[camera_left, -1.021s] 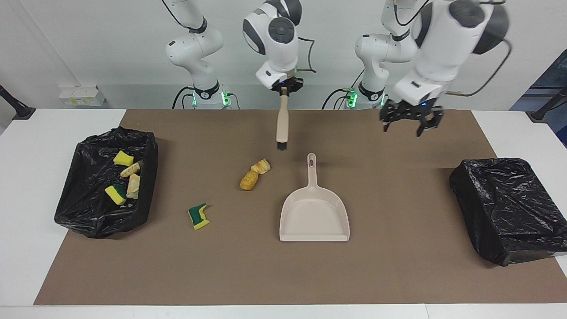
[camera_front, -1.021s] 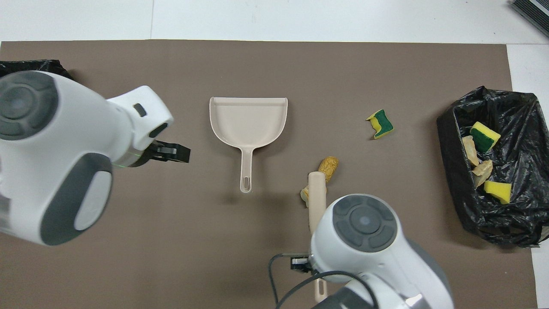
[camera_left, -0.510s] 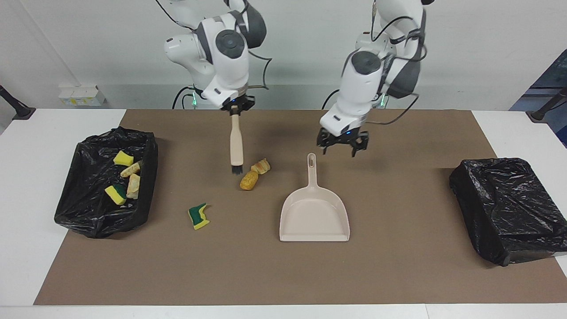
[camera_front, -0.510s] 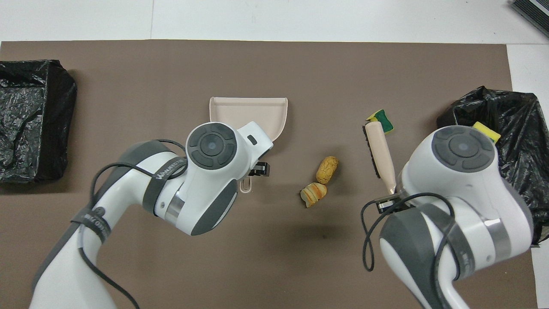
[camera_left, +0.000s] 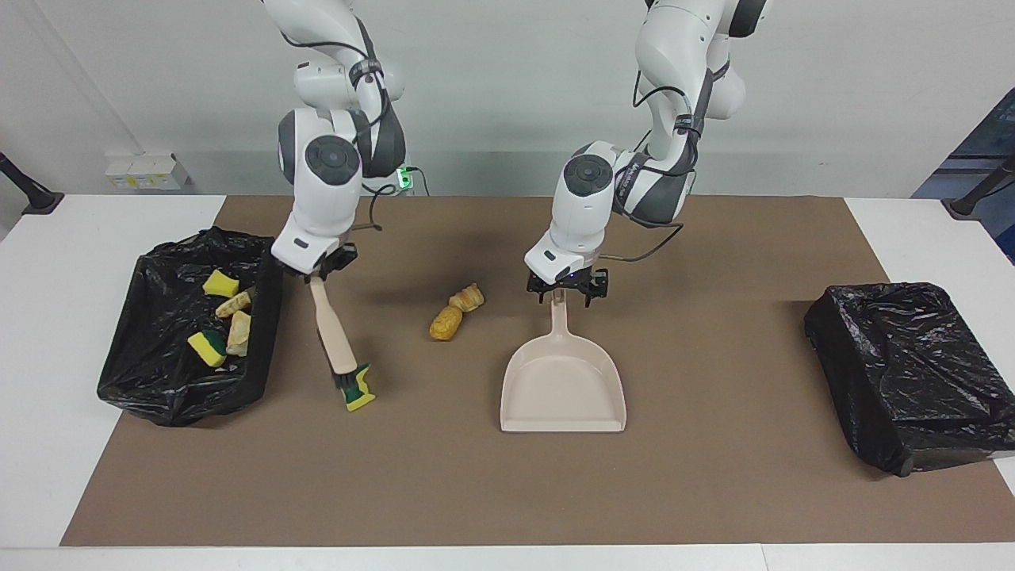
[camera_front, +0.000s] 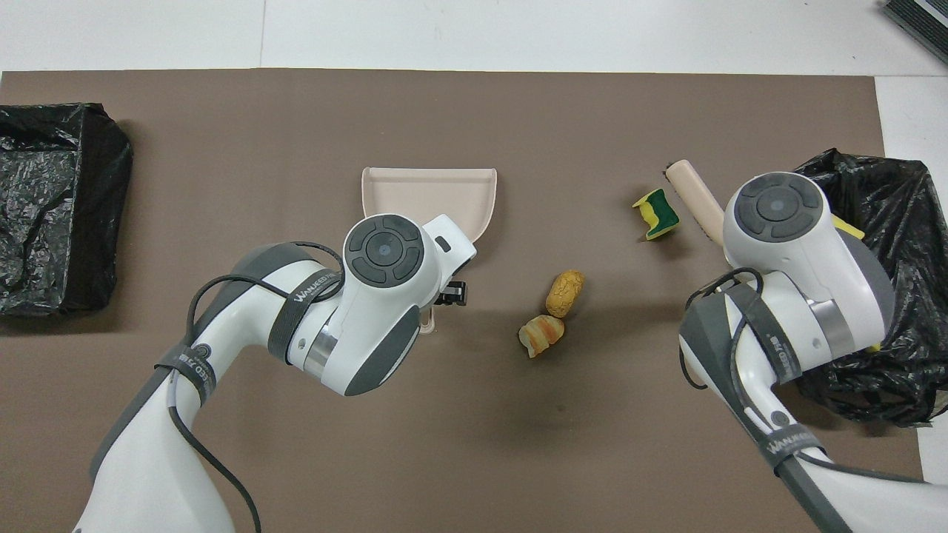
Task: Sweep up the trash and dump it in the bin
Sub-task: 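Grasp the brush with the right gripper while the left gripper grasps the dustpan, then sweep the sponge toward the rolls while the left gripper brings the dustpan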
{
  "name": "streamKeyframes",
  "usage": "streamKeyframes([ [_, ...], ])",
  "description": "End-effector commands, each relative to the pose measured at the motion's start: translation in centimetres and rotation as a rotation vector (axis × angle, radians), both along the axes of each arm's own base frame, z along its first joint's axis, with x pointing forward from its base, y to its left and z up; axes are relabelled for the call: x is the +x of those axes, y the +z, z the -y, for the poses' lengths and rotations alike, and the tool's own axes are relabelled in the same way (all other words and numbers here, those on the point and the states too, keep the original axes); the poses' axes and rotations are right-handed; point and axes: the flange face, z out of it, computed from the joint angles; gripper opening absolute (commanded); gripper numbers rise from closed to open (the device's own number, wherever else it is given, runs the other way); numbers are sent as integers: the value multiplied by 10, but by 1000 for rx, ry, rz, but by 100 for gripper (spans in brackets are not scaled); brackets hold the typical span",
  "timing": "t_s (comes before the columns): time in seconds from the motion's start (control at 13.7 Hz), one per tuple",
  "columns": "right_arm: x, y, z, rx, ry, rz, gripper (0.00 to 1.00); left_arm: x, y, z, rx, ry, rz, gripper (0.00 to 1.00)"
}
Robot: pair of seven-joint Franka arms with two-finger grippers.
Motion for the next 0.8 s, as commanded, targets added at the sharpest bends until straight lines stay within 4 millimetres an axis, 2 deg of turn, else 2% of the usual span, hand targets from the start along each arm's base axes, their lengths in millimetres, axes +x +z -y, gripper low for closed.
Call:
streamKeyframes([
  [0.0,32,-15,5,-71,87,34,0,-5,-8,1,-5,12,21,89],
  [0.07,37,-28,3,-81,54,49,0,-5,-9,1,-4,12,20,77],
  [0.15,35,-40,1,-82,23,46,0,-7,-10,0,-2,7,18,54],
  [0.22,30,-41,0,-75,1,22,0,-10,-10,3,3,-6,13,23],
  [0.29,23,-43,-4,-57,-32,-11,0,-11,-10,3,6,-18,11,9],
  [0.36,16,-42,-9,-53,-47,-44,0,-9,-7,4,10,-52,19,4],
  [0.44,9,-44,-19,-43,-51,-70,0,-4,-2,-5,10,-125,22,2],
  [0.66,-9,-47,-45,16,-93,-121,0,7,31,-48,42,-314,-24,0],
  [0.73,-13,-46,-55,42,-129,-129,0,4,39,-57,67,-413,-48,0],
])
